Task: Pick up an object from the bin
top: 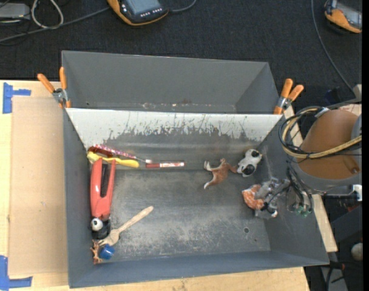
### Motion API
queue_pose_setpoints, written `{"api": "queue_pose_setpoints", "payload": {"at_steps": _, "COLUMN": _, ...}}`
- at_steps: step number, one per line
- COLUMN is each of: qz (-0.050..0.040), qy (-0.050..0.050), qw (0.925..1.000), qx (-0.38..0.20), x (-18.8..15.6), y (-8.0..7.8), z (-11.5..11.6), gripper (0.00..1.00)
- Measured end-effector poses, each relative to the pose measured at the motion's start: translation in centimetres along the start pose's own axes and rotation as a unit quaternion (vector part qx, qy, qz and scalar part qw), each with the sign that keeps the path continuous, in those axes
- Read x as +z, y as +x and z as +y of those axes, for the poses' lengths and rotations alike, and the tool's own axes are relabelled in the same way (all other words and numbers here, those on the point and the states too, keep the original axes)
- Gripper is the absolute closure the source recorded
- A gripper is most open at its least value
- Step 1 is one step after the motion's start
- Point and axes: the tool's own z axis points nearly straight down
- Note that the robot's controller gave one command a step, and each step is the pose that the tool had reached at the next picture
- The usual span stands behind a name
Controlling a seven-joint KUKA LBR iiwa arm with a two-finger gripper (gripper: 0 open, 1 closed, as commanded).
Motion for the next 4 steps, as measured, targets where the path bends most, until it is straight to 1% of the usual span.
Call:
{"api": "queue_pose_setpoints", "payload": {"at_steps": 1, "qz": 0.0006, "qy": 0.0, "qw": 1.0, "qx": 0.0, "x": -2.1, "y": 0.0, "z": 0.0, "gripper": 1.0}}
{"api": "queue_pose_setpoints", "payload": {"at_steps": 2, "qz": -0.0011, "qy": 0.0, "qw": 1.0, "qx": 0.0, "x": -3.9, "y": -0.1, "z": 0.0, "gripper": 1.0}}
{"api": "queue_pose_setpoints", "payload": {"at_steps": 4, "qz": -0.0011, "qy": -0.001, "qw": 1.0, "qx": -0.001, "x": -5.7, "y": -0.1, "z": 0.0, "gripper": 1.0}}
